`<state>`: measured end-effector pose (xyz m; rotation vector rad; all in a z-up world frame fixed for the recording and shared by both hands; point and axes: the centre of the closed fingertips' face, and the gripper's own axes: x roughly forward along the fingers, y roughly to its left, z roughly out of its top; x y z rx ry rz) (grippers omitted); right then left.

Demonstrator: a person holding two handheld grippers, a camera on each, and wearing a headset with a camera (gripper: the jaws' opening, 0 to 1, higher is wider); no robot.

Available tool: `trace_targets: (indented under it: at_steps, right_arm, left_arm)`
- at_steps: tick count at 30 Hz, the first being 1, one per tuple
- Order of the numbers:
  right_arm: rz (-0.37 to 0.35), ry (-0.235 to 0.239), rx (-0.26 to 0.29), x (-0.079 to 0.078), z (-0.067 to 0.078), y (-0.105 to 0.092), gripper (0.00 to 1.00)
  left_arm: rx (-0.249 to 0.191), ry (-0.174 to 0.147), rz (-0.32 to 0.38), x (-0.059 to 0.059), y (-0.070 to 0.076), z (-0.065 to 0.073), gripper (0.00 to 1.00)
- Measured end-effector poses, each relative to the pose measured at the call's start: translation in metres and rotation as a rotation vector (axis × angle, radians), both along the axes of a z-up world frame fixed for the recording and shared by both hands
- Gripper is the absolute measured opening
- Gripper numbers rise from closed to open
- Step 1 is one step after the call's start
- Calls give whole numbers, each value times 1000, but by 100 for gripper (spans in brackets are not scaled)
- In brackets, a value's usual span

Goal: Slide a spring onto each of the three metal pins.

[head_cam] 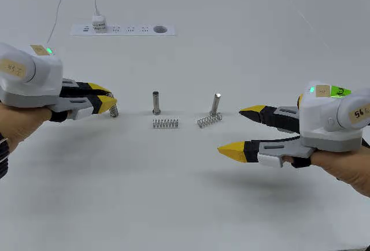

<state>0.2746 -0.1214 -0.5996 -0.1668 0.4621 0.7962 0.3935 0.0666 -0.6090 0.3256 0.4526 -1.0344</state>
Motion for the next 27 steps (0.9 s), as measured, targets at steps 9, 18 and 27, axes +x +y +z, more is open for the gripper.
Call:
trace_targets:
  at_steps: [9, 18, 27]
  right_arm:
    - [0, 3, 0, -1, 0, 2, 60]
    - [1, 4, -2, -2, 0, 3, 60]
    - [3, 5, -2, -1, -1, 3, 60]
  left_arm:
    - [-10, 1, 8, 0, 1, -2, 10]
    - [-10, -5, 9, 1, 1, -1, 11]
    - [-15, -4, 18, 1, 2, 0, 16]
